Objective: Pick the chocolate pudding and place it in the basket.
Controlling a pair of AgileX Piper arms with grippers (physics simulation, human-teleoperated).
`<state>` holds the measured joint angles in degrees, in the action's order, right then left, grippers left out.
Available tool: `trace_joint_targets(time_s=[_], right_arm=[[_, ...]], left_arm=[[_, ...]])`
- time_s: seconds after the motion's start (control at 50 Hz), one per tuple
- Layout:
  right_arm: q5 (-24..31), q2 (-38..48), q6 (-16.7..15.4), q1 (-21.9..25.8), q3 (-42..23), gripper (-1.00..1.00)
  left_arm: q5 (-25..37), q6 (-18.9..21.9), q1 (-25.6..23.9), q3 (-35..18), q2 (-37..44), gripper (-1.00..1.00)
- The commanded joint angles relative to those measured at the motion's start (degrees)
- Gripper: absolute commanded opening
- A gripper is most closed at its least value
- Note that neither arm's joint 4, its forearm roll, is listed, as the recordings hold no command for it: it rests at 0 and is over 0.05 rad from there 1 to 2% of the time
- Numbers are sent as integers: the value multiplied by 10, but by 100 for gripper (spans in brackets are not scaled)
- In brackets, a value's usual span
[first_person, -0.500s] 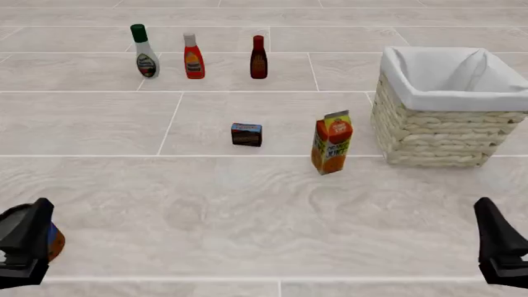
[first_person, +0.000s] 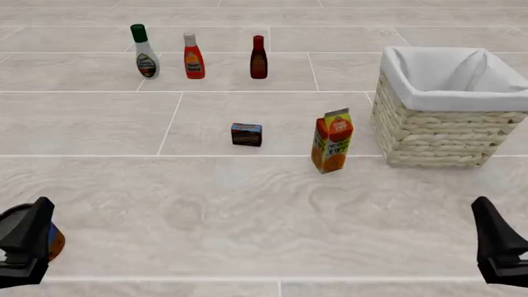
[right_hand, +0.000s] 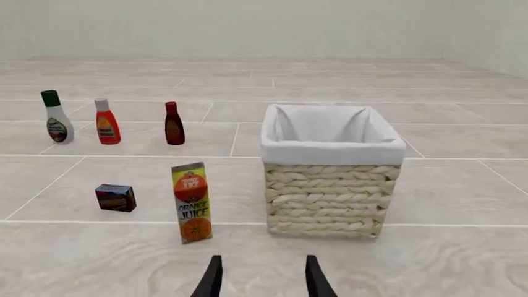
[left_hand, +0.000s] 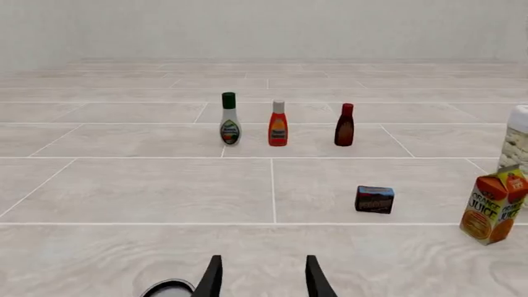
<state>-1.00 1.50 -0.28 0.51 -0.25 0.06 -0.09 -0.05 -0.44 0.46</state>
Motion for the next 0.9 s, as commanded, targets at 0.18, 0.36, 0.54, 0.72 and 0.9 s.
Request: trace_joint_targets(time_s=[0.18,0.36,0.54,0.72,0.9], right_arm=[[24,58,-32,28,-99,100],[32,154,-87,71,-196,100],[52,242,-142,121,-281,100],[91,325,-186,174,-370,100],[158,413,-202,227,-470,100]], left_arm=[[-13,11,-1,2,-4,100],[-1,1,0,1,-1,100],[-6,7,0,1,-4,100],[-4,-1,0,3,3,100],[-5,6,0,1,-4,100]])
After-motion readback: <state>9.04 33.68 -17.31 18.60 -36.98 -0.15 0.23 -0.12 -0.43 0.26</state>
